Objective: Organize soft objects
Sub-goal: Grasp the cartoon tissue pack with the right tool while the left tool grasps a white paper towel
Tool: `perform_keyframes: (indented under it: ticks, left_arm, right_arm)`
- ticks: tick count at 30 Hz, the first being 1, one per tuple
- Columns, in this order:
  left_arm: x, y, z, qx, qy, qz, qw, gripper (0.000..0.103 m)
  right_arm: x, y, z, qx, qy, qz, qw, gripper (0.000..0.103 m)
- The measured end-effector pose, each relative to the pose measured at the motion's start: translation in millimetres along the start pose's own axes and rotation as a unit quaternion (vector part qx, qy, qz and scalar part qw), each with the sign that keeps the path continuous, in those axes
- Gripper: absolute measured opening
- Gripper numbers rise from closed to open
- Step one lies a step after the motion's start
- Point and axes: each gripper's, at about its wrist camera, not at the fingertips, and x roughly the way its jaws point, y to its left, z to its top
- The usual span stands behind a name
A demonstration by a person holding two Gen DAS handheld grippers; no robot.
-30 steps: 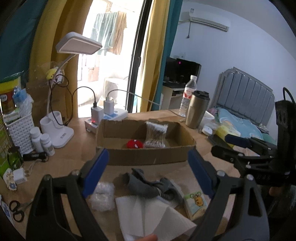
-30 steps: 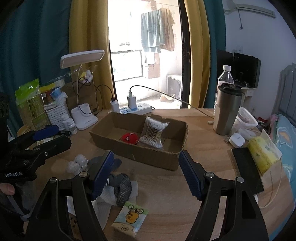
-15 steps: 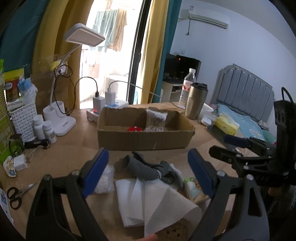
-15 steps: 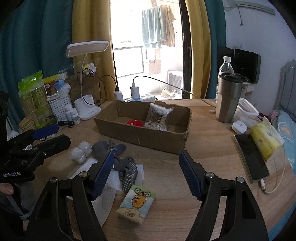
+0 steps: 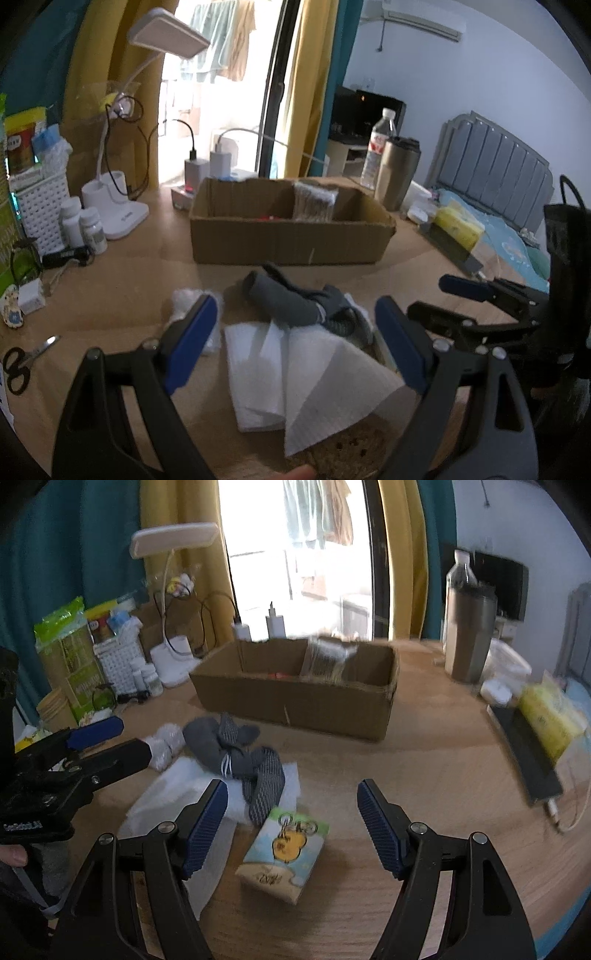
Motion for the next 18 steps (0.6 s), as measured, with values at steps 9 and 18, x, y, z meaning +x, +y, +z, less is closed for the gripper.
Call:
perform_keyframes:
  ticks: [9, 18]
  left_arm:
    - [17, -10, -13, 0.007, 0.028, 0.003, 0.9996, 0.089]
    - [26, -19, -20, 0.031, 0.05, 0.009, 0.9983, 0.089]
  right_arm:
    - [20, -1, -21, 0.003, 0.045, 0.013, 0.999, 0.076]
    - [31, -4, -31, -0.003, 0.062, 0.03, 0.998, 0.067]
